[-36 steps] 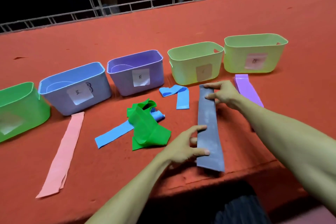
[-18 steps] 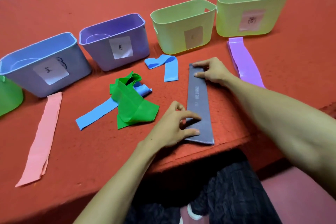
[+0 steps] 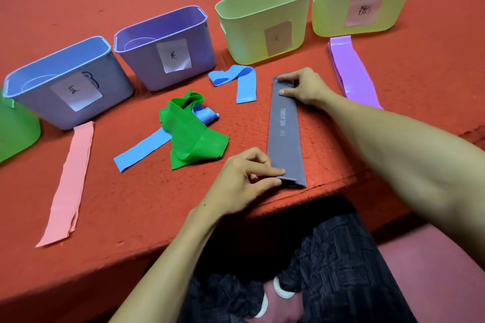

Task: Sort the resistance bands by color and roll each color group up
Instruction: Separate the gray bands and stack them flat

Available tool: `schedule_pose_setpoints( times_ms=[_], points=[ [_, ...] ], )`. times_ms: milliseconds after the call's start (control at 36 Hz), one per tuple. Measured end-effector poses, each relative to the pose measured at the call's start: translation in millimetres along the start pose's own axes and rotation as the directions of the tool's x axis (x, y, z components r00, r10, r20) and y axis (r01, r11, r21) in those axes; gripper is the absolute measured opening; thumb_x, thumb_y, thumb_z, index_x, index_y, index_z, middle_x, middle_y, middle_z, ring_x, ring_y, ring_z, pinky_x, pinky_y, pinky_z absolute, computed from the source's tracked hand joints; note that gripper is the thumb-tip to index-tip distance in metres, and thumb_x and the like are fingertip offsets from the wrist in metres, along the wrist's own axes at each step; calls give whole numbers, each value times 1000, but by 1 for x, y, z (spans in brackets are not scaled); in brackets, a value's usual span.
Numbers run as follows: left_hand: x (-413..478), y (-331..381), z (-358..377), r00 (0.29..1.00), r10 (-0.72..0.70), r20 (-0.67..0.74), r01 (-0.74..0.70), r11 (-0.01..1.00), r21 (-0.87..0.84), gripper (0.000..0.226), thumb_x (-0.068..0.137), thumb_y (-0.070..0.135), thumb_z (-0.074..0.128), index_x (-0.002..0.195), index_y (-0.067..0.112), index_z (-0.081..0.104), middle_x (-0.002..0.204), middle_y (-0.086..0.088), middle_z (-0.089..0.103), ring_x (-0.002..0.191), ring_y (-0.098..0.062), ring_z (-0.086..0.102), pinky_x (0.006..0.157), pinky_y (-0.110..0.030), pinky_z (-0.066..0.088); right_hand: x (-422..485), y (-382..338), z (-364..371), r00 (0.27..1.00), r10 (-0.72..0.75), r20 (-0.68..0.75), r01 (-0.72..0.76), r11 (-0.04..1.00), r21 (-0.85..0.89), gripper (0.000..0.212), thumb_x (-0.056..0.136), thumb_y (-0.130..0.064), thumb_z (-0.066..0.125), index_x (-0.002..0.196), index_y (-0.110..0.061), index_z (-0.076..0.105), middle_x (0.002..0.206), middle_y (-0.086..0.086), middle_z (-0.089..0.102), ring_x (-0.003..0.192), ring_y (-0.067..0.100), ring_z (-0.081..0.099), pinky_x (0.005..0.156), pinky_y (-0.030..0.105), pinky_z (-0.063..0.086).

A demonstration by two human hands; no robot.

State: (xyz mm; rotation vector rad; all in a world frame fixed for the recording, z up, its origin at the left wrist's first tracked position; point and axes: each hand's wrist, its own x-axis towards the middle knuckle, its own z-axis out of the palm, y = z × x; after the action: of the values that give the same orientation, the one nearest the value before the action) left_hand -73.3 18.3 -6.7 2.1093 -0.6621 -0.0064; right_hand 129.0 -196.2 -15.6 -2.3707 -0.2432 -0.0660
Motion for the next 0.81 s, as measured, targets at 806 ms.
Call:
schedule_pose_setpoints(
  times_ms=[806],
  points=[
    [1,4,9,999,9,31,-10,999,47,20,80,18,68,97,14,77,80,13,53,74,5,51,68,-9,37,-1,-1,-3,1000,20,11,-21,999,30,46,82,-21,74,126,-16,63,128,1,63,118,12,55,89,15,33]
  ],
)
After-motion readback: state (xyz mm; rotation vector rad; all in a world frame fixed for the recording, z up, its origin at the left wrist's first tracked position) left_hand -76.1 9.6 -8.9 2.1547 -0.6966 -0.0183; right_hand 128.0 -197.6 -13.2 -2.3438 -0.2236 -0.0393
